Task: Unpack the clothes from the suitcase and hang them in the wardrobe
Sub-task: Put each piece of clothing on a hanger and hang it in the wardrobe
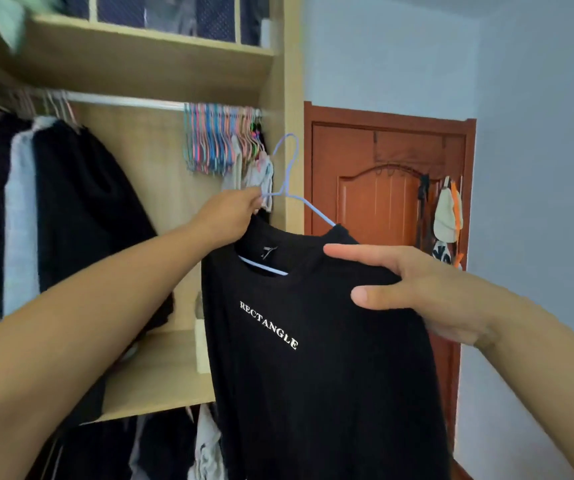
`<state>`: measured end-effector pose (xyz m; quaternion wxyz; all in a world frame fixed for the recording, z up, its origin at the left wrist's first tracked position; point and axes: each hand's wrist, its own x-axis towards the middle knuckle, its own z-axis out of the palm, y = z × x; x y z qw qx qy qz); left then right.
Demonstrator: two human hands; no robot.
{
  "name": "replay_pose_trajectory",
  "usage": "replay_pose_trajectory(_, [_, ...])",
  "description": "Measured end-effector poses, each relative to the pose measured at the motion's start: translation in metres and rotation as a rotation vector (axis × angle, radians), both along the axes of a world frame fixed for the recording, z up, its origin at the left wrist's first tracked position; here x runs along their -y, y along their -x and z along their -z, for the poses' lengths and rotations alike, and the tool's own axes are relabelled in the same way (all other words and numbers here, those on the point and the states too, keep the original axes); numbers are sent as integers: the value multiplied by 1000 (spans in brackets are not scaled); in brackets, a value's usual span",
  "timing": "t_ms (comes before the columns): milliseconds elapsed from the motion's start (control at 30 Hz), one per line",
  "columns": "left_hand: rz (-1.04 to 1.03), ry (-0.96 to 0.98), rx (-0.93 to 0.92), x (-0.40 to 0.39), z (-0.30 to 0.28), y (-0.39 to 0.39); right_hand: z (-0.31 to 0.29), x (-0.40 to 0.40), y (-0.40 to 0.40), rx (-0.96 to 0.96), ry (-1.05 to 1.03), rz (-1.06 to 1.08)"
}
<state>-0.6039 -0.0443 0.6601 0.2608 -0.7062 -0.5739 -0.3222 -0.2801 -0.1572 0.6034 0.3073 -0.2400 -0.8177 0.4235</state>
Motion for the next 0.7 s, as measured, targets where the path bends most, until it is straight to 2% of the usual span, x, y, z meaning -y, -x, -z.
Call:
replay_pose_trajectory(133, [-66,-41,26,-12,-31,54,-12,-16,65,-220,72,-44])
replay_pose_trajectory(267, [-3,-2,89,-27,-36,118,-7,-43,143,-376,70,-31])
replay_pose_trajectory(367, [-103,3,58,-24,-29,187,-13,-70,209,-378,2,-13])
replay_pose_trajectory(500, [-296,-139,-95,-5,-23,314,-29,-111,302,-361,11,-21])
replay_pose_trajectory(700, [-611,-350,-243,10,-42,489,-75,-178,427,-292,-231,167])
